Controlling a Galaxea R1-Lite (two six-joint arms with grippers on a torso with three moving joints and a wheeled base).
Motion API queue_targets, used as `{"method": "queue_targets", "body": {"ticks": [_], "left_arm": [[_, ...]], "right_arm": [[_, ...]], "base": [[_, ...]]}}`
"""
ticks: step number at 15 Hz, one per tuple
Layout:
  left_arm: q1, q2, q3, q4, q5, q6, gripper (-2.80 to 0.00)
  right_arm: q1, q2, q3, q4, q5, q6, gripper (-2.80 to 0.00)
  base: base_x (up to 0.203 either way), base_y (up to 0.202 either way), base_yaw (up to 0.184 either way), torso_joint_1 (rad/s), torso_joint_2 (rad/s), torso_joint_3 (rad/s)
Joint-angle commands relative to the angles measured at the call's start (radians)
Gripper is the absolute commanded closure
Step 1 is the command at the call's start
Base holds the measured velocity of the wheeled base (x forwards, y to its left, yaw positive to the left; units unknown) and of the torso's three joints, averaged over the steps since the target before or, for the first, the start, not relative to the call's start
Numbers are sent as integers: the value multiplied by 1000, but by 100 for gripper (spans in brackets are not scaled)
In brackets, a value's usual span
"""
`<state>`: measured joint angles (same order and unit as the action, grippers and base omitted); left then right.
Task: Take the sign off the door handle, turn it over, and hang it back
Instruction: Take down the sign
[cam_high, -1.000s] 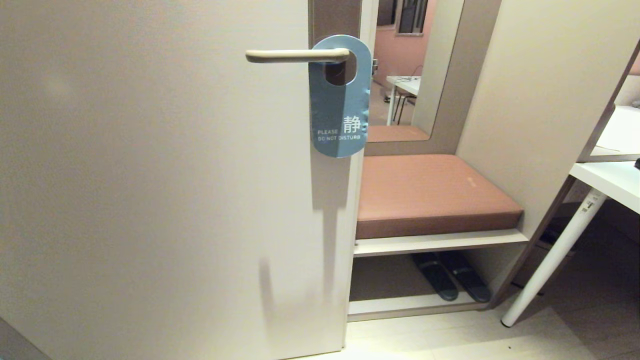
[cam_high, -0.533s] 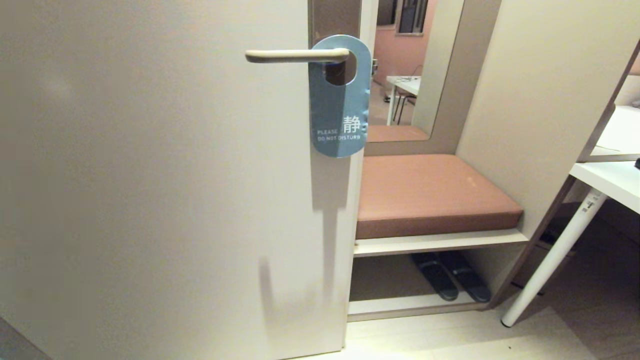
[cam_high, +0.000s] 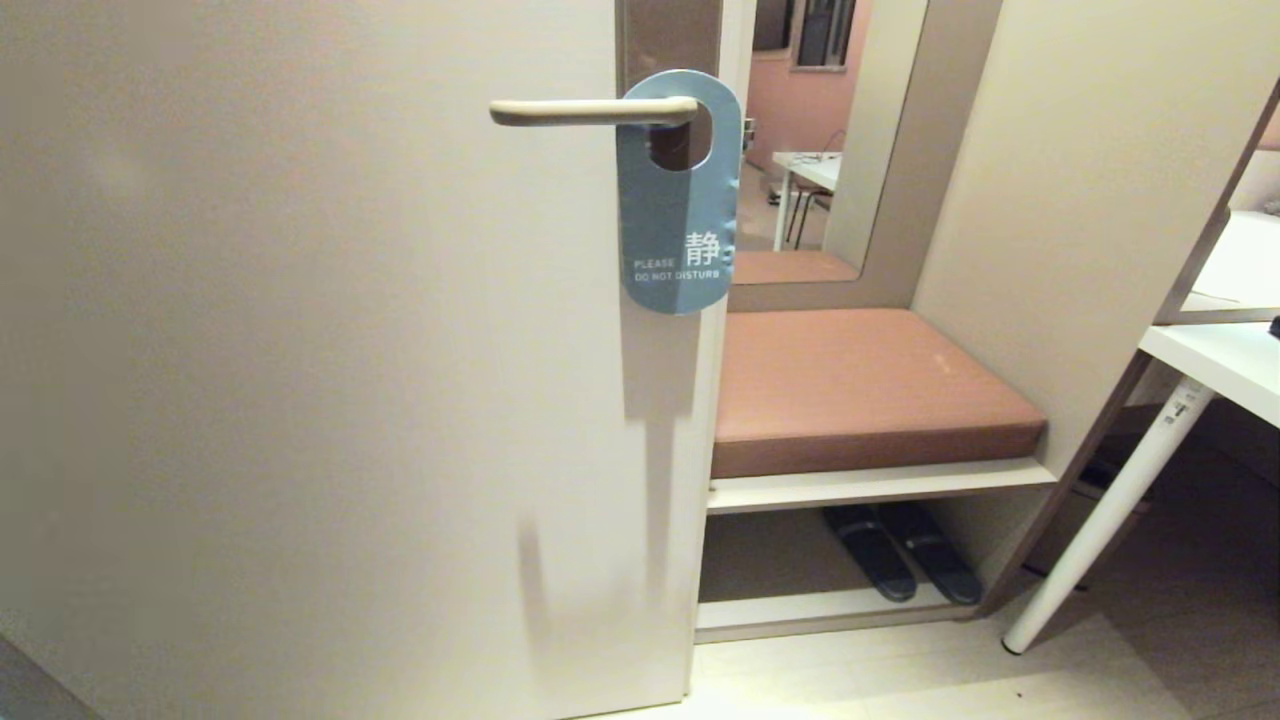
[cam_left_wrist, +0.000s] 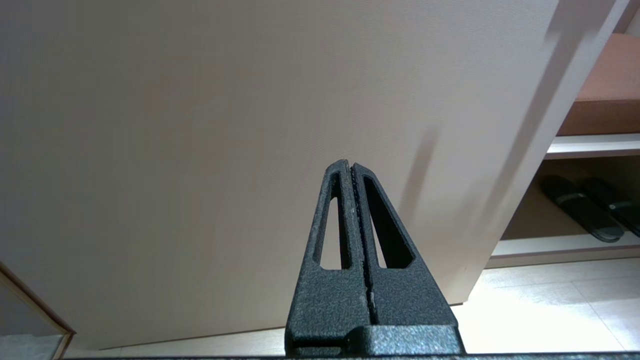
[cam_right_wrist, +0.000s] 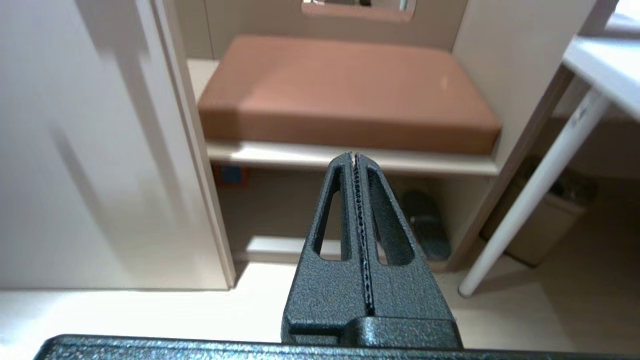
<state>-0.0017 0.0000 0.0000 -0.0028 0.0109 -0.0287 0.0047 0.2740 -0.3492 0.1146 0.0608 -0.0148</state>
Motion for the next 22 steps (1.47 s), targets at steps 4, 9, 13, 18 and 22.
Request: {"method": "queue_targets", "body": {"ticks": [4,9,13,18,22], "left_arm": [[0,0,0,0,0,0,0],[0,0,0,0,1,0,0],[0,0,0,0,1,0,0],[0,0,0,0,1,0,0],[0,0,0,0,0,0,0]], "right_arm": [[-1,553,-304,-194,-36,3,0],[-48,859,-503,-256,-57,3,0],[-107,1113,-751,-261,-45,4,0],[-119,1347,-989,-262,165,-18,0],[-123,1460,-1093,-262,504,-67,0]], "base": [[0,0,0,0,0,0],[0,0,0,0,0,0],[0,0,0,0,0,0],[0,0,0,0,0,0],[0,0,0,0,0,0]]}}
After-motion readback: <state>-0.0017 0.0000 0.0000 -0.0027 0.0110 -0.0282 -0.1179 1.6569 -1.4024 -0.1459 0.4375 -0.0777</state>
